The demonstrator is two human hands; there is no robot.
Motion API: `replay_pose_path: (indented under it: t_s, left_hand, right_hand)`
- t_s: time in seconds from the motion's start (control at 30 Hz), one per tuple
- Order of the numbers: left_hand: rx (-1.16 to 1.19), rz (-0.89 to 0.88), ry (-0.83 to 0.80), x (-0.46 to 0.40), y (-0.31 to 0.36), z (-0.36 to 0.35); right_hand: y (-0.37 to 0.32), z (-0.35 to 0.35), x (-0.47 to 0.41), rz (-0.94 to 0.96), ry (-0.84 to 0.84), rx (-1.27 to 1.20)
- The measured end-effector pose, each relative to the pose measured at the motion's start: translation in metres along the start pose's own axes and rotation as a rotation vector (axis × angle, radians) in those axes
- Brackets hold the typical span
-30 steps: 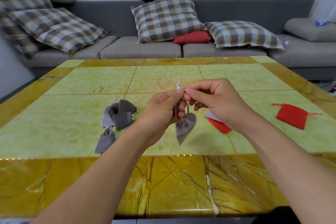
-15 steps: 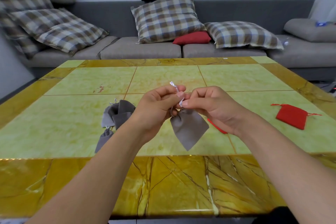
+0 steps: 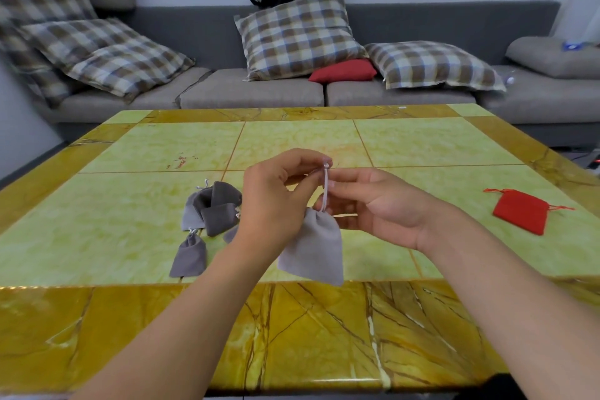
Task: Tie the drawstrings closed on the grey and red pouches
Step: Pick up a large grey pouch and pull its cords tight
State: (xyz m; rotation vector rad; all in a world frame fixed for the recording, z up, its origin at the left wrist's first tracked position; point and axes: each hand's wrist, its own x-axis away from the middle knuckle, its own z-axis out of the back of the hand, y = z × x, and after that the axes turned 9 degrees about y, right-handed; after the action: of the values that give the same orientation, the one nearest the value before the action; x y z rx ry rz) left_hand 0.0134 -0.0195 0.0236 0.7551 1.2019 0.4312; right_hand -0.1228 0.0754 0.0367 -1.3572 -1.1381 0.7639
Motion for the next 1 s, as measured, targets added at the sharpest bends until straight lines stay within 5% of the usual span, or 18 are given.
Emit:
replay_pose_path:
  t_s: [0.2, 0.4, 0.67, 1.0]
  left_hand:
    - [0.139, 0.144, -0.004, -0.002, 0.000, 0.001]
    - [0.175, 0.219, -0.058, -0.002, 0.000, 0.000]
    - [0.777, 0.702, -0.098, -0.013, 0.000, 0.005]
    - [0.559, 0.621, -0.177, -0.014, -0.003, 0.014]
  right_hand:
    - [-0.002, -0.001, -0.002, -0.014, 0.005, -0.228]
    - [0.003, -0.009, -0.008, -0.053, 0.201, -0.444]
    - [-0.003, -0.007, -0.008, -0.013, 0.158, -0.666]
    - [-0.006, -0.004, -0.008, -0.066, 0.167, -0.668]
